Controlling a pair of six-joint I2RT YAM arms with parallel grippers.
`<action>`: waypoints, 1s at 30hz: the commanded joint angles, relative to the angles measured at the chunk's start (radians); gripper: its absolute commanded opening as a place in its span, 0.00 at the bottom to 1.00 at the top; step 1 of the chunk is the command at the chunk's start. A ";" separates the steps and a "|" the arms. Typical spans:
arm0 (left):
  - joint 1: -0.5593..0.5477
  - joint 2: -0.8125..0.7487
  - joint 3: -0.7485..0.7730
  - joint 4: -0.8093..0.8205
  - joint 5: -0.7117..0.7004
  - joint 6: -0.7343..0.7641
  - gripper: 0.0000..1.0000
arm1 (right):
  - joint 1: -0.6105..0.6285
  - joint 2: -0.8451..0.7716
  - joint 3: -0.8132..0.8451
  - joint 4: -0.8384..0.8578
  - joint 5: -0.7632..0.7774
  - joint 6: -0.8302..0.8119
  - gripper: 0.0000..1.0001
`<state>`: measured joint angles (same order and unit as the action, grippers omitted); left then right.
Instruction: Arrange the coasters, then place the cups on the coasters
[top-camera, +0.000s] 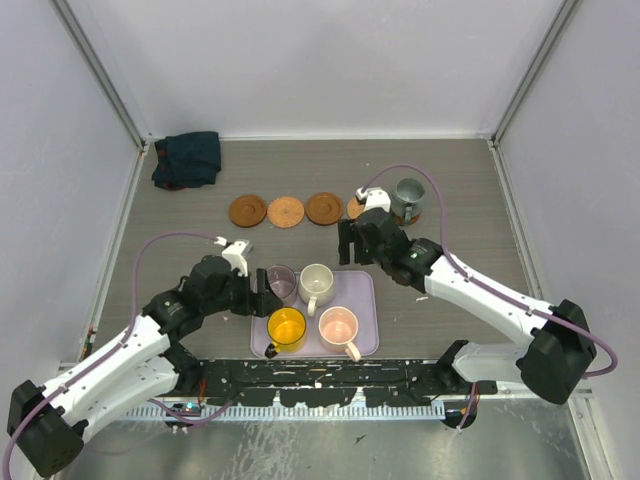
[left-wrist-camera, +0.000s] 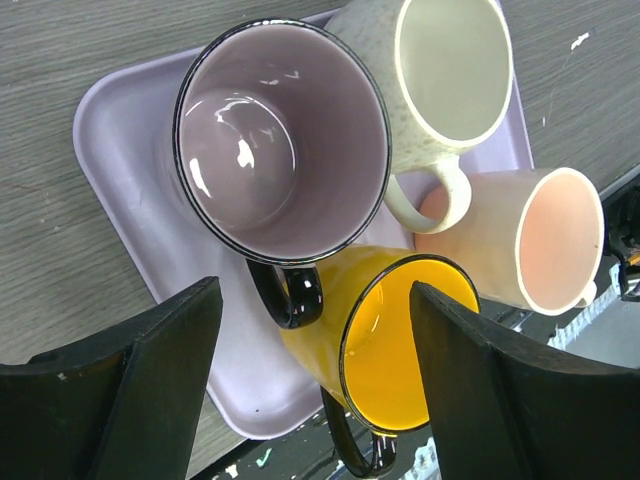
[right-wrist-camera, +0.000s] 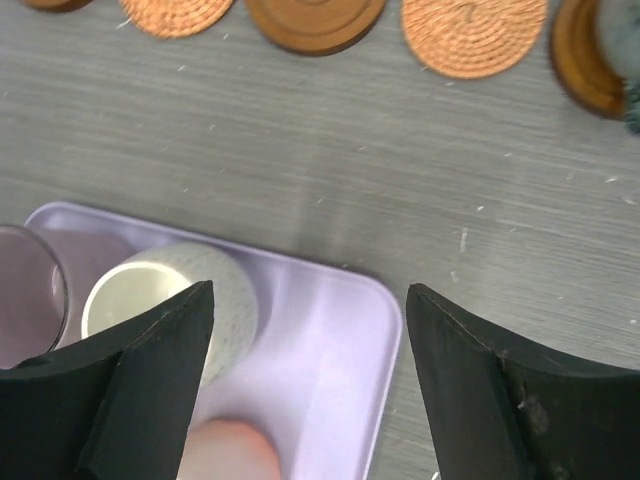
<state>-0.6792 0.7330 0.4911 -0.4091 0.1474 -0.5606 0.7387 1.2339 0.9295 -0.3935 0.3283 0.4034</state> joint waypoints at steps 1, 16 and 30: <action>-0.005 0.016 -0.009 0.034 -0.016 -0.012 0.77 | 0.059 -0.028 -0.014 0.007 -0.047 0.095 0.85; -0.005 0.025 -0.007 0.043 -0.043 -0.001 0.77 | 0.246 0.089 -0.021 0.036 -0.002 0.176 1.00; -0.006 0.023 -0.011 0.036 -0.061 -0.001 0.78 | 0.271 0.168 -0.008 0.069 -0.056 0.171 1.00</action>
<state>-0.6807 0.7616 0.4801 -0.4084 0.1005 -0.5640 0.9958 1.4055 0.8993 -0.3702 0.2932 0.5571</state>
